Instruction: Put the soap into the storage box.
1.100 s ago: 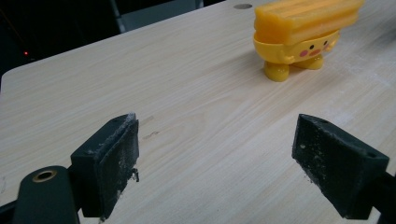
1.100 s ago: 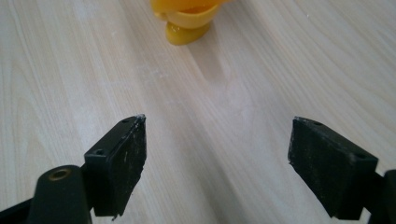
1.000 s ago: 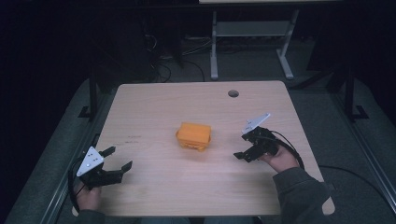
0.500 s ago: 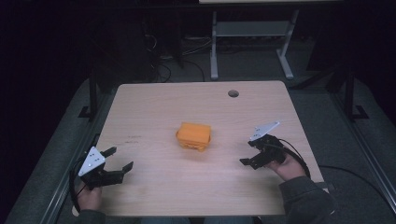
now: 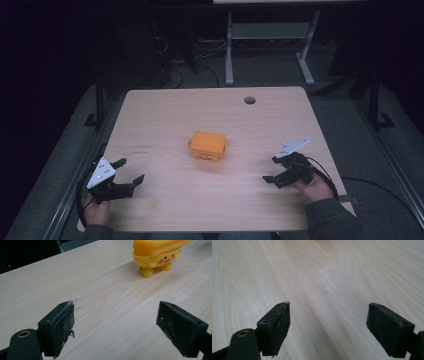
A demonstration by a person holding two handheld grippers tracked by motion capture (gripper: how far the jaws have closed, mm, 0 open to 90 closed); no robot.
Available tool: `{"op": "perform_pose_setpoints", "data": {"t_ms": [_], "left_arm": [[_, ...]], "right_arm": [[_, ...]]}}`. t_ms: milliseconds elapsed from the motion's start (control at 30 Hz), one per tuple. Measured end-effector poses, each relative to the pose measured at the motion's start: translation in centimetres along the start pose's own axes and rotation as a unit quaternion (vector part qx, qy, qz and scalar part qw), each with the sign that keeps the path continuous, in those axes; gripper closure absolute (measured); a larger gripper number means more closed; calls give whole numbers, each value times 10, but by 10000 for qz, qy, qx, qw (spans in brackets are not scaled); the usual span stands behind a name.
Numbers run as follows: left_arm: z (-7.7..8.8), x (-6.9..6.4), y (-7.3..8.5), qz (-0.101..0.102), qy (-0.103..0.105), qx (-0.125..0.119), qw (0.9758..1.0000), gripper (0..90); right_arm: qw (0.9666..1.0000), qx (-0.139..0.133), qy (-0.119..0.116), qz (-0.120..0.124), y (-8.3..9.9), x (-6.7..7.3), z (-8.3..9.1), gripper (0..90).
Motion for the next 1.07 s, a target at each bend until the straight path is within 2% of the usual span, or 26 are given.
{"op": "perform_pose_setpoints", "data": {"t_ms": [233,433,467,667,833,967,1067], "left_arm": [[-1,-1,1,-54,25,63,10000,139],[-2,-3,1,-83,56,69,9999,139],[-2,-3,1,-81,52,69,9999,139],[-5,-4,3,-42,96,114,9999,139],[-5,-5,2,-97,125,123,9998,139],[-5,-6,1,-77,145,121,9998,139],[-5,-6,1,-112,157,92,9998,139]], "right_arm": [[10000,8,30,1,10,2,2,185],[9999,-39,84,-105,20,4,3,183],[9999,-84,101,-62,21,4,4,183],[9992,-298,117,-226,32,10,8,183],[9984,-413,135,-365,42,15,11,176],[9986,-306,235,-369,51,19,8,168],[9983,-339,337,-341,51,20,8,159]]}}
Point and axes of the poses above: each handheld gripper's, and its own axes: z roughly backward along the jaws, y roughly out of its underside, x roughly to its left, the point moved 6 cm from there along -z, roughly forward along the jaws
